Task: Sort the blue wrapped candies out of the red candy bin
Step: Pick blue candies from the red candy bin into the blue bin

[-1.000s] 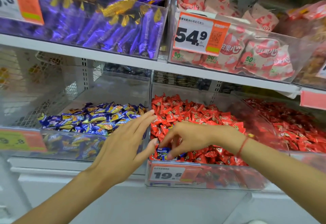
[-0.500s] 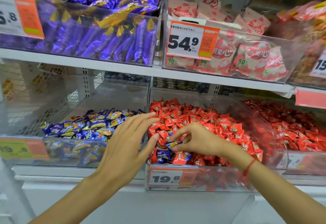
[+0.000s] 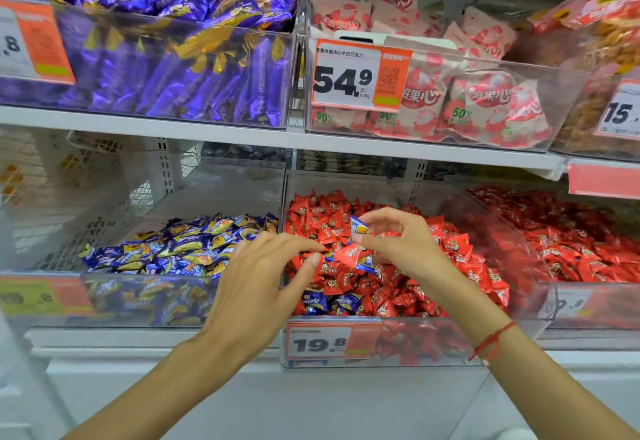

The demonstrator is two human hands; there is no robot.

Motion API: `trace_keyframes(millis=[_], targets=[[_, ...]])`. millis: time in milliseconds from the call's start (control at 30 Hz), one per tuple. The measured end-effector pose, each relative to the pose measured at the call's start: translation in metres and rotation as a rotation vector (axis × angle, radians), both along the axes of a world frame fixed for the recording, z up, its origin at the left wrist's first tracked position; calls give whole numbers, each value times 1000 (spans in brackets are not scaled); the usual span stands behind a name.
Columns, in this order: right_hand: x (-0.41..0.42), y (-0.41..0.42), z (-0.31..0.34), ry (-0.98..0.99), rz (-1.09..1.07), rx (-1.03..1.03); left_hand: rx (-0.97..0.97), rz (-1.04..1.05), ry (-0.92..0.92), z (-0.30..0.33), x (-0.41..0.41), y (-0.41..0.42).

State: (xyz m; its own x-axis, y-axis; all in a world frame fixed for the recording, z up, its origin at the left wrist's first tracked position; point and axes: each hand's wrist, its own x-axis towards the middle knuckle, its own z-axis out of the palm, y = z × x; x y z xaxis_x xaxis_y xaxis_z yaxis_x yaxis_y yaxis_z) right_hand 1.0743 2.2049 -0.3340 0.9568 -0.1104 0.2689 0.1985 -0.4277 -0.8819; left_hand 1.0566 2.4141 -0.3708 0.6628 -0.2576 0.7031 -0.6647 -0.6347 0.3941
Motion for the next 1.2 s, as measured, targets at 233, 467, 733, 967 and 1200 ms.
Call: trace_keyframes(millis=[233, 467, 733, 967, 1200], targets=[[-6, 20, -6, -338, 5, -25, 228, 146, -103, 15, 8, -19], [-9, 19, -8, -383, -63, 77, 73, 84, 98, 30, 3, -30], [-9, -13, 8, -198, -198, 616, 133, 57, 229, 41, 19, -51], [-11, -38, 14, -109, -231, 743, 175, 98, 337, 66, 70, -109], [-17, -13, 13, -25, -72, 822, -198, -404, 673, 56, 38, -83]])
